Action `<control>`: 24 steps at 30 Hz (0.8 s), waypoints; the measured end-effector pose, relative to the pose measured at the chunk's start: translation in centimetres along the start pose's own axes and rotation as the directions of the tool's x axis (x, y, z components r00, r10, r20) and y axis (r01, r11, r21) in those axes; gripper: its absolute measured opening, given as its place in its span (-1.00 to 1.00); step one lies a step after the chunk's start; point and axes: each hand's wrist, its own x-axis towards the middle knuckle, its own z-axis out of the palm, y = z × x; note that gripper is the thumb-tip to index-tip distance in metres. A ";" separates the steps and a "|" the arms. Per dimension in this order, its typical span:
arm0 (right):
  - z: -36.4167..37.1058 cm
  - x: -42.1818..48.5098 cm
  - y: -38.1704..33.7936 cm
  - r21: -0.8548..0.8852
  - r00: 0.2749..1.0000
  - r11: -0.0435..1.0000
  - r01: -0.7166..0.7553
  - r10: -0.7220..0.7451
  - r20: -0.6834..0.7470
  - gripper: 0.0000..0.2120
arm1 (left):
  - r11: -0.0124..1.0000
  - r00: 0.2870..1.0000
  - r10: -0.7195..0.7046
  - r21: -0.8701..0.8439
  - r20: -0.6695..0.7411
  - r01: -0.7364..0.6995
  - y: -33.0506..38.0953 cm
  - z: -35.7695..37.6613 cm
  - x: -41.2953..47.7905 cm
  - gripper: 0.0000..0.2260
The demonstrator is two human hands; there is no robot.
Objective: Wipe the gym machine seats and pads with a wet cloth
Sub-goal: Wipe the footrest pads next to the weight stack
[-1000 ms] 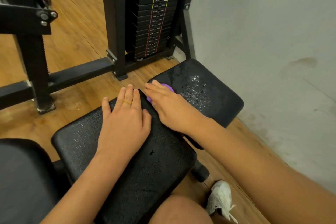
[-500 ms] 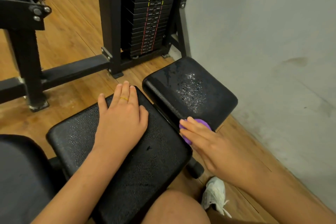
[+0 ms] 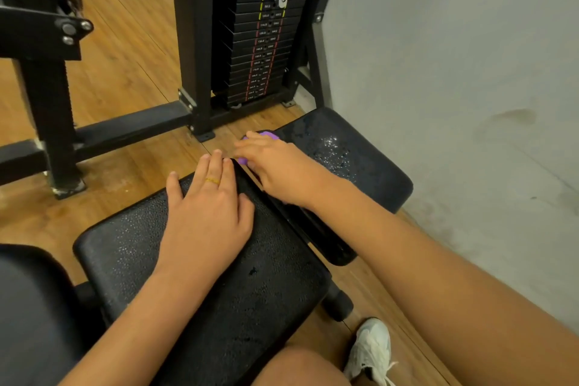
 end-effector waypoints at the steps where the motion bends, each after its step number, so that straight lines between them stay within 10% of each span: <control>1: -0.7 -0.2 0.7 -0.020 0.998 0.999 0.034 -0.033 0.054 -0.80 | 1.000 1.000 0.004 -0.004 -0.002 -0.004 0.1 -0.1 0.0 -0.43; 8: -5.1 1.6 4.8 0.074 0.944 0.989 0.126 -0.142 0.297 -0.59 | 1.000 1.000 0.005 -0.014 0.018 -0.004 0.0 -0.2 0.1 -0.42; 15: -5.7 0.8 9.1 0.064 0.988 0.997 -0.045 0.035 0.153 -0.60 | 1.000 1.000 -0.011 -0.023 0.008 0.011 0.0 -0.4 0.3 -0.42; 24: -4.6 1.1 6.9 0.116 0.972 0.990 0.084 -0.108 0.210 -0.60 | 1.000 1.000 -0.001 -0.019 -0.006 0.001 0.0 -0.1 0.2 -0.43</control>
